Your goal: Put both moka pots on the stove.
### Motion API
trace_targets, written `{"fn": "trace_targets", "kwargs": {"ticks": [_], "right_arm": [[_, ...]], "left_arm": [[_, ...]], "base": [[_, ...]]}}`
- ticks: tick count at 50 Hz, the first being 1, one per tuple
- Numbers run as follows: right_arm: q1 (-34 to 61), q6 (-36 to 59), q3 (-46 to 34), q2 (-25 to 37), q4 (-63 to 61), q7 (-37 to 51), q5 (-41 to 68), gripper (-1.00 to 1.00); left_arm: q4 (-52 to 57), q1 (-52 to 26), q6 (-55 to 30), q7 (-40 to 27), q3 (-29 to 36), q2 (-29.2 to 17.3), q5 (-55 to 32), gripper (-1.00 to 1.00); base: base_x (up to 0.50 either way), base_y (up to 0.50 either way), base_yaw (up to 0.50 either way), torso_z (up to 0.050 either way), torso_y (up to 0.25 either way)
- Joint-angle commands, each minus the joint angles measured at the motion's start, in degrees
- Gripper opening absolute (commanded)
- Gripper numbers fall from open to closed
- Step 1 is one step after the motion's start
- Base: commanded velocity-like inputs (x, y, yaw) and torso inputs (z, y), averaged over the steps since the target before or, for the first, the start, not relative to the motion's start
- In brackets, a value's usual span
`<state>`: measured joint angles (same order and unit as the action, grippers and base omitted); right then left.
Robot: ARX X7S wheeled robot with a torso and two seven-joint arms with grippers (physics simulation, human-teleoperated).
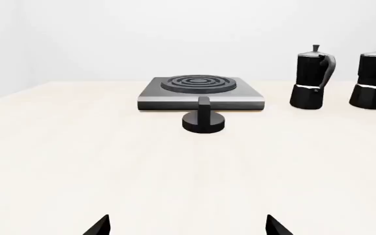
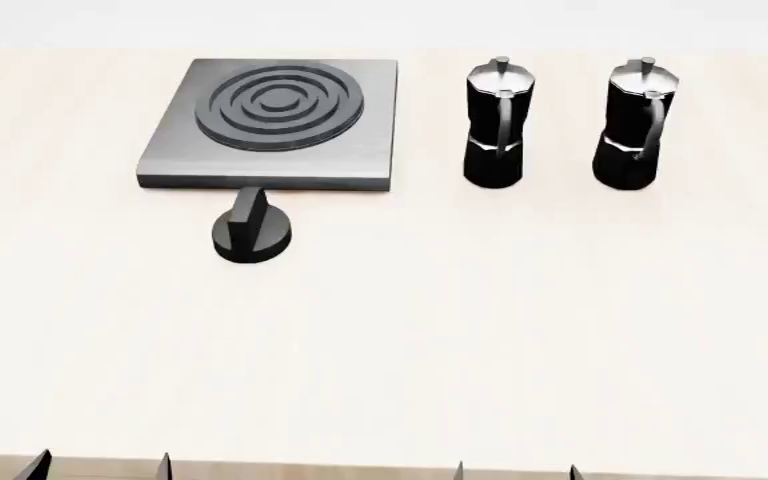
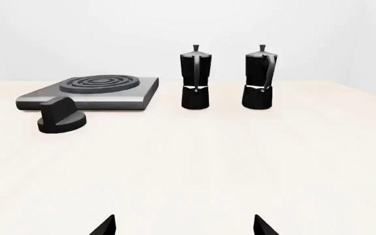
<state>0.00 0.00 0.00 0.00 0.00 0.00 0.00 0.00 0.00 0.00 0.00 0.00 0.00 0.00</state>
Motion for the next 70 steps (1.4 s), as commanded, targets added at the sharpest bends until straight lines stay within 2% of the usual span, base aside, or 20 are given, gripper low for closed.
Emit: {"fn": "trace_targets", "kwargs": {"ticks": [1,12,17,18,33,41,52,70], "right_arm": [[0.28,-0.73,-3.23,2.60,0.85,3.19,2.61,1.00],[-0.05,-0.74,-4.99,3.80,-0.12,4.67,2.52,1.00],[-0.96,1.30,-5.36,4.38,-4.43,5.34,2.85,1.00],[-1.18,1.36,-5.63,4.55,-5.34,5.78,2.18,1.00],[-6.28,10.78,-5.81,7.17,-29.59,7.38,4.01,1.00],[-7.82,11.52,-6.18,8.20,-36.09,8.52,3.23,1.00],[-9.57,11.08,-6.35,9.03,-42.46,9.62,3.32,1.00],[-9.43,10.96,-6.69,9.88,-42.29,10.59,4.28,1.00]], "left_arm": [[-0.80,-0.23,0.61,-1.51,1.53,-1.32,-1.32,1.00],[0.79,0.49,0.42,-4.10,3.87,-3.00,-0.93,1.00],[3.25,1.08,-0.61,-4.65,4.54,-3.59,-1.22,1.00],[5.00,1.52,-0.89,-5.47,5.14,-4.00,0.56,1.00],[28.62,7.29,-8.78,-7.44,4.65,-5.90,-0.93,1.00],[39.01,9.50,-12.15,-8.48,5.31,-6.94,-0.45,1.00],[42.11,10.10,-12.65,-9.62,5.98,-7.84,-0.02,1.00],[40.68,9.92,-11.21,-10.76,7.06,-8.83,-0.34,1.00]], "base": [[0.00,0.00,0.00,0.000,0.000],[0.00,0.00,0.00,0.000,0.000],[0.00,0.00,0.00,0.000,0.000],[0.00,0.00,0.00,0.000,0.000],[0.00,0.00,0.00,0.000,0.000],[0.00,0.00,0.00,0.000,0.000],[0.00,0.00,0.00,0.000,0.000],[0.08,0.00,0.00,0.000,0.000]]}}
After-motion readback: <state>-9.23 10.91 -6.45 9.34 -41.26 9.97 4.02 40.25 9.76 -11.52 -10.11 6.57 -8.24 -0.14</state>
